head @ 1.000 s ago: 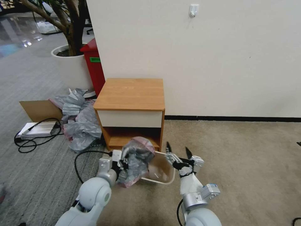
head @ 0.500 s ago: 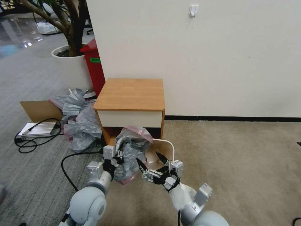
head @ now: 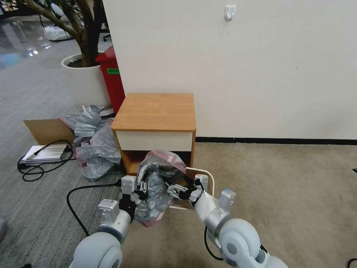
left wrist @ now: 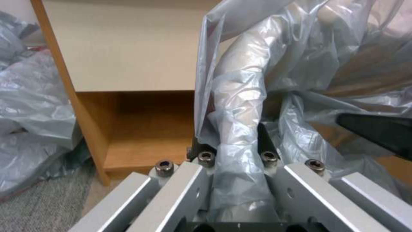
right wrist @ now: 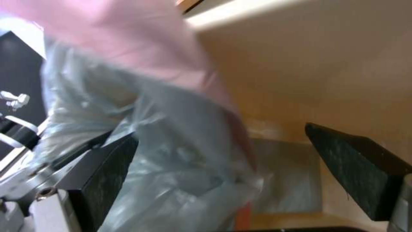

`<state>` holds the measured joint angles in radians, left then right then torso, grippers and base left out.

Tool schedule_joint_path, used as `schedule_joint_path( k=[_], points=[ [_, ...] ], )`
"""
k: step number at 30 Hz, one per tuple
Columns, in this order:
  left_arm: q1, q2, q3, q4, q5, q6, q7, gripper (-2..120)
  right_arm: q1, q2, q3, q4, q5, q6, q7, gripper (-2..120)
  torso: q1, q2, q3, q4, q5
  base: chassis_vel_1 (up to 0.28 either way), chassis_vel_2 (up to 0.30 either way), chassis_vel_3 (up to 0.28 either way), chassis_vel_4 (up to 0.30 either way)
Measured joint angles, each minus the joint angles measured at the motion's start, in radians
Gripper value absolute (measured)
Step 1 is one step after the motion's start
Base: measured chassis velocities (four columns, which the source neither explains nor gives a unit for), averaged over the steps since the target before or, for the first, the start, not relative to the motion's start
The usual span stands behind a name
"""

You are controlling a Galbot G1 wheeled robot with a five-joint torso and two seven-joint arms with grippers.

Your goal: Pick up the garbage bag from the table and place it over the trash can.

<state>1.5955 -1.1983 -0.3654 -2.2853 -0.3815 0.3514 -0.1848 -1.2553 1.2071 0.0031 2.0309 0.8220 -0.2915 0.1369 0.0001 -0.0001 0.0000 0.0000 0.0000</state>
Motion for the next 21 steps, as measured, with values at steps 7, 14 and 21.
schedule_joint_path(
  k=[7,14,21],
  points=[
    [0.009,-0.008,-0.01,-0.002,0.004,0.0,0.003,3,0.011,-0.007,-0.005,-0.014,0.005,0.014,-0.024,90,0.0,0.0,0.0,0.0,0.0,0.0,0.0,0.0,0.0],
    [0.006,-0.018,-0.023,0.004,0.001,0.001,0.002,3,-0.007,-0.013,-0.009,-0.013,-0.006,0.047,-0.07,62,0.0,0.0,0.0,0.0,0.0,0.0,0.0,0.0,0.0],
    [0.007,-0.018,-0.034,0.004,-0.008,0.001,0.0,3,-0.012,-0.029,0.001,-0.014,-0.023,0.074,-0.13,39,0.0,0.0,0.0,0.0,0.0,0.0,0.0,0.0,0.0]
  ],
)
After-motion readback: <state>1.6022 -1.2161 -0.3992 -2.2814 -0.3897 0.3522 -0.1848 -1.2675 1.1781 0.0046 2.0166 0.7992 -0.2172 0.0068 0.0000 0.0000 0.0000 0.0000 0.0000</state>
